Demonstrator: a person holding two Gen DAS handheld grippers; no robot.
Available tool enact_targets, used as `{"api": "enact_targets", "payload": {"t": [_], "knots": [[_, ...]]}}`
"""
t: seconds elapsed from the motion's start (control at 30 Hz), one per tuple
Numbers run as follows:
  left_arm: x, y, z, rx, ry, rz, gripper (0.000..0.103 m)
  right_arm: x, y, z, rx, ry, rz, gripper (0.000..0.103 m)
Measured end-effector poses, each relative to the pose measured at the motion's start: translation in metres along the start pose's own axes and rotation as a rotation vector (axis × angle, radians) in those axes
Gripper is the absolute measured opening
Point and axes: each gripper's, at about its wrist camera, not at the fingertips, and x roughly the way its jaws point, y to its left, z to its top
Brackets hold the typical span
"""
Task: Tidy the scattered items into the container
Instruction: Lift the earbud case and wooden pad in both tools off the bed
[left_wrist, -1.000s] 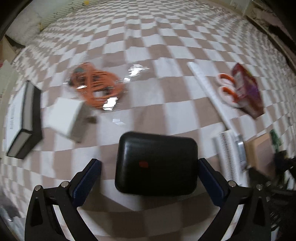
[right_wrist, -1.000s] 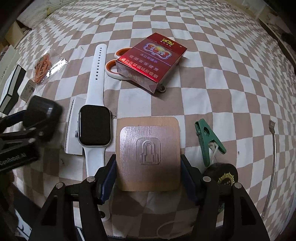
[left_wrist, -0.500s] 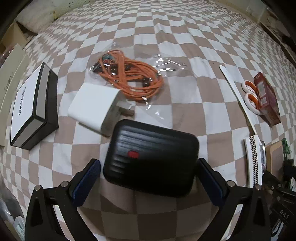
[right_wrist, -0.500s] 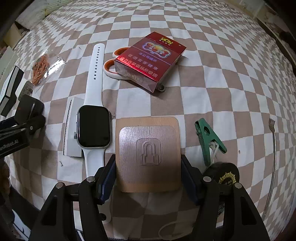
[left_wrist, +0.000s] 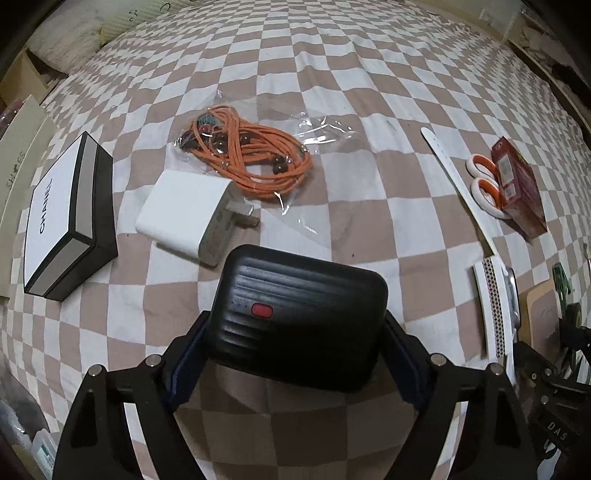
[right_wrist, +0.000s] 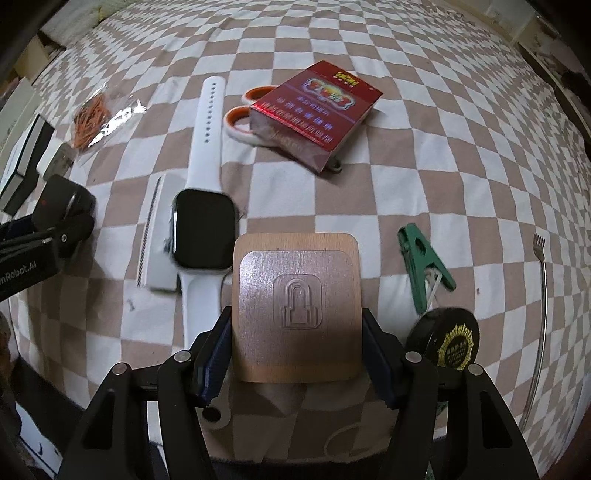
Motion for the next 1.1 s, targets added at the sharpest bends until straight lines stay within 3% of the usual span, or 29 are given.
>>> {"api": "enact_targets", "payload": {"t": [0.33,0.63,0.9,0.97,1.0,1.03,1.1], "knots": [[-0.008,0.021,-0.021,-0.021,0.033,0.015,0.085,-0.003,-0.014,-0.032,-0.026,0.006,-0.01,0.065],[-0.018,0.033,-0.042,-0.069,0.053,-0.036,0.085,-0.017,-0.03,-0.052,-0.032,0.011,-0.015,0.065],[-0.05,0.04,-0.044,-0.053,-0.007,-0.077,0.083,-0.047,-0.046,-0.06,-0.034,-0.049,0.0,0.065],[-0.059,0.044,-0.043,-0.062,-0.027,-0.095,0.073,-0.057,-0.038,-0.059,-0.029,-0.061,0.002,0.065],[-0.064,0.047,-0.043,-0.066,-0.037,-0.103,0.039,-0.062,-0.028,-0.057,-0.027,-0.065,0.002,0.065],[-0.069,0.049,-0.043,-0.07,-0.047,-0.112,0.026,-0.067,-0.019,-0.055,-0.024,-0.069,0.002,0.065],[-0.079,0.056,-0.044,-0.078,-0.06,-0.134,0.027,-0.077,0.0,-0.052,-0.02,-0.076,0.003,0.065]]}}
